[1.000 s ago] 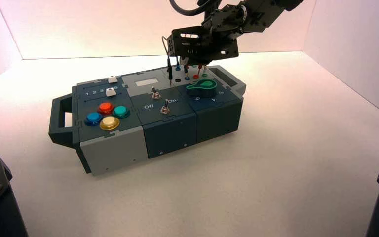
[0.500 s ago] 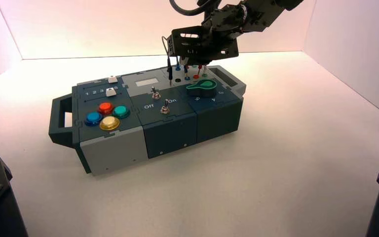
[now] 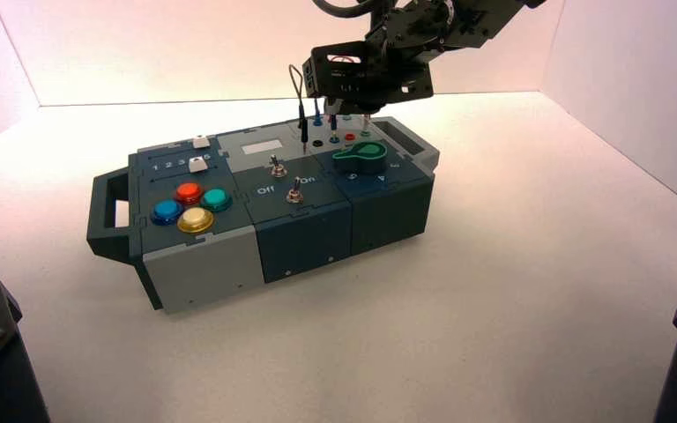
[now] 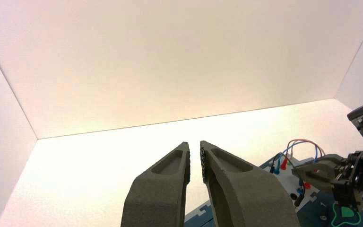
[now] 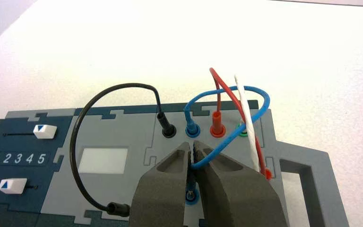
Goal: Insert the blue wire.
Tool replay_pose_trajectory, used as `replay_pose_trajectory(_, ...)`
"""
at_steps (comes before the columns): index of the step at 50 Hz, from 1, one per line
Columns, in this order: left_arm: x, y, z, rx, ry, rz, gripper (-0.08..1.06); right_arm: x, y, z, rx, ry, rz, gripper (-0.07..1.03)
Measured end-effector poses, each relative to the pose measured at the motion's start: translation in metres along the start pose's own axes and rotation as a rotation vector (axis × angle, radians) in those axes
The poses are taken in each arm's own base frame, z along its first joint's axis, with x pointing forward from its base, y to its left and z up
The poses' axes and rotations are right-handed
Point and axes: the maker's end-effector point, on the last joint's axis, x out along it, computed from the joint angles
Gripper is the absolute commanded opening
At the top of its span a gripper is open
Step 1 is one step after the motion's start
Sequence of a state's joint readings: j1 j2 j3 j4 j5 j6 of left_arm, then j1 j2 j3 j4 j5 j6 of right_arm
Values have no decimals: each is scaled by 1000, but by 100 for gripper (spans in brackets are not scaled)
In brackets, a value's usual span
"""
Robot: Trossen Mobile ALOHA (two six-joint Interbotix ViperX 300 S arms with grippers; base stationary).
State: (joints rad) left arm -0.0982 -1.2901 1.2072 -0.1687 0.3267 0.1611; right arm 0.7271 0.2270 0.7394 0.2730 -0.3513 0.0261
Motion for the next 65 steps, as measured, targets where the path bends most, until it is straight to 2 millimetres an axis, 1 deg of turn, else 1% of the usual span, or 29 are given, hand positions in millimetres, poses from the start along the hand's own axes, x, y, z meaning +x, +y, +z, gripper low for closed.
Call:
replay_pose_trajectory(32, 0, 0, 0, 1, -2, 2, 14, -5, 6, -5, -15, 62, 14, -2)
replay_pose_trajectory(36, 0, 0, 0, 0, -2, 1, 14, -5, 6, -10, -17, 85, 14, -2)
replay_pose_trajectory(46, 0, 0, 1, 1, -5, 2, 14, -5, 6, -12, -17, 102, 15, -2)
replay_pose_trajectory(57, 0, 0, 0, 1, -2, 2, 14, -4, 8, -12, -18, 124, 18, -2)
replay_pose_trajectory(65, 0, 0, 0, 2, -2, 0, 14, 1, 9, -14, -20, 158, 19, -2)
